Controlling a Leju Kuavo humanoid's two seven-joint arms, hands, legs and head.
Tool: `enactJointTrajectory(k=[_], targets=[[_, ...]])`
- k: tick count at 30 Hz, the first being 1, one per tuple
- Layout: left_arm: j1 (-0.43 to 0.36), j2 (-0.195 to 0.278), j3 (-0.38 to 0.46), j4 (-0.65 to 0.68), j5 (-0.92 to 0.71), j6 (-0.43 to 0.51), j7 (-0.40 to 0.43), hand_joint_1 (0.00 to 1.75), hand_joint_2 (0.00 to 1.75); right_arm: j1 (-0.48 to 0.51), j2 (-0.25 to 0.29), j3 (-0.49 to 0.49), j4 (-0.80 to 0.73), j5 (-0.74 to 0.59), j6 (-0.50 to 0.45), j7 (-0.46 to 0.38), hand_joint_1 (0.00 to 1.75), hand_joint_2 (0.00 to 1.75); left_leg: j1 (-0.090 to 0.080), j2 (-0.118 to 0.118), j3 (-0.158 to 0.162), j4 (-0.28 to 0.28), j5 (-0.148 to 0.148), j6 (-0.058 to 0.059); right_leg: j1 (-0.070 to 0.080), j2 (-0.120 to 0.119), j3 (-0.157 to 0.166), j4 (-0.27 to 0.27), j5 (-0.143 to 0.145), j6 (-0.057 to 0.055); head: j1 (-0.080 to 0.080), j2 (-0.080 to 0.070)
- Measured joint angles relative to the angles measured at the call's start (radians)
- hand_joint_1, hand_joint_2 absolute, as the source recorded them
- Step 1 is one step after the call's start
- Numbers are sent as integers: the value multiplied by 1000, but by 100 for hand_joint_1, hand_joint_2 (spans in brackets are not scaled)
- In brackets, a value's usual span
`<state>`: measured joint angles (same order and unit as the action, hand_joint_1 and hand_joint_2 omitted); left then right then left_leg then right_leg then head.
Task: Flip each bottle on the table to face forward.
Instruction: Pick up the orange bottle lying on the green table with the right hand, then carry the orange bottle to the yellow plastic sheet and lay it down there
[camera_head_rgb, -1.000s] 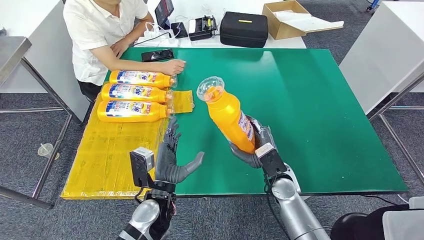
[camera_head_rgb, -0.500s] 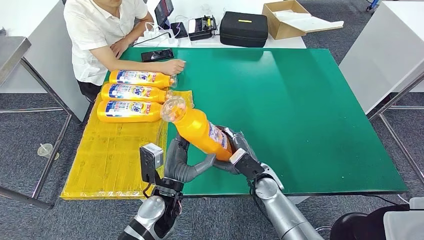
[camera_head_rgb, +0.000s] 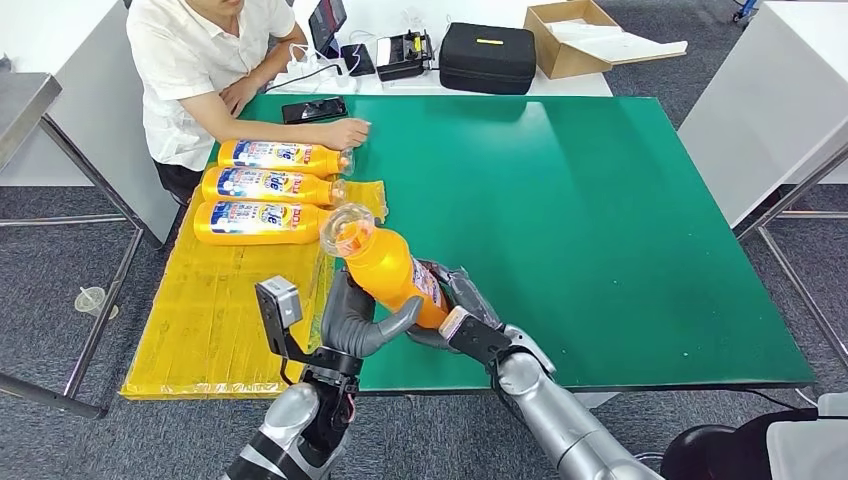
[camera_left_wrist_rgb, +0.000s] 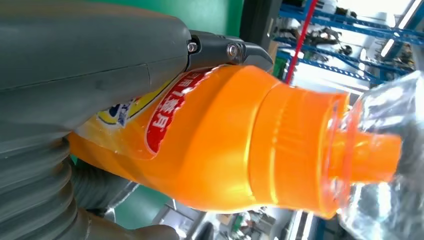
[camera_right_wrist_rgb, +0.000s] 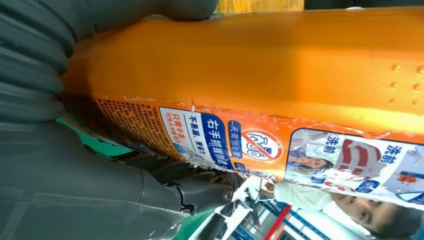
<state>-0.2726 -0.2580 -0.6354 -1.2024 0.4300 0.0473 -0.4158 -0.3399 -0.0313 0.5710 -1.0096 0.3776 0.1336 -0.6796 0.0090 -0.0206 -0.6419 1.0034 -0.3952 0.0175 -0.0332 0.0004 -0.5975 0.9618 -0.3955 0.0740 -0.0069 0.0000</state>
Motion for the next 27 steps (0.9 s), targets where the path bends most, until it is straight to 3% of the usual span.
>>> enactJointTrajectory(k=[9,14,18,19,27], targets=[[-8,1,34,2,103,-159,32,0,175,-39,-13,53,30,-18,32,-23,175,175,0,0,0,0,0,0,0,0,0,0,0,0,0,0],[-16,1,38,11,107,-186,37,2,175,-49,-17,79,36,-22,32,-23,175,175,0,0,0,0,0,0,0,0,0,0,0,0,0,0],[-26,1,31,23,62,-181,16,168,175,-54,-18,93,37,-40,43,-23,175,175,0,0,0,0,0,0,0,0,0,0,0,0,0,0],[-27,1,30,25,53,-181,9,175,175,-55,-18,95,37,-49,50,-23,175,175,0,0,0,0,0,0,0,0,0,0,0,0,0,0],[-30,1,28,28,27,-189,-23,175,175,-53,-27,101,29,-89,94,-23,175,175,0,0,0,0,0,0,0,0,0,0,0,0,0,0]])
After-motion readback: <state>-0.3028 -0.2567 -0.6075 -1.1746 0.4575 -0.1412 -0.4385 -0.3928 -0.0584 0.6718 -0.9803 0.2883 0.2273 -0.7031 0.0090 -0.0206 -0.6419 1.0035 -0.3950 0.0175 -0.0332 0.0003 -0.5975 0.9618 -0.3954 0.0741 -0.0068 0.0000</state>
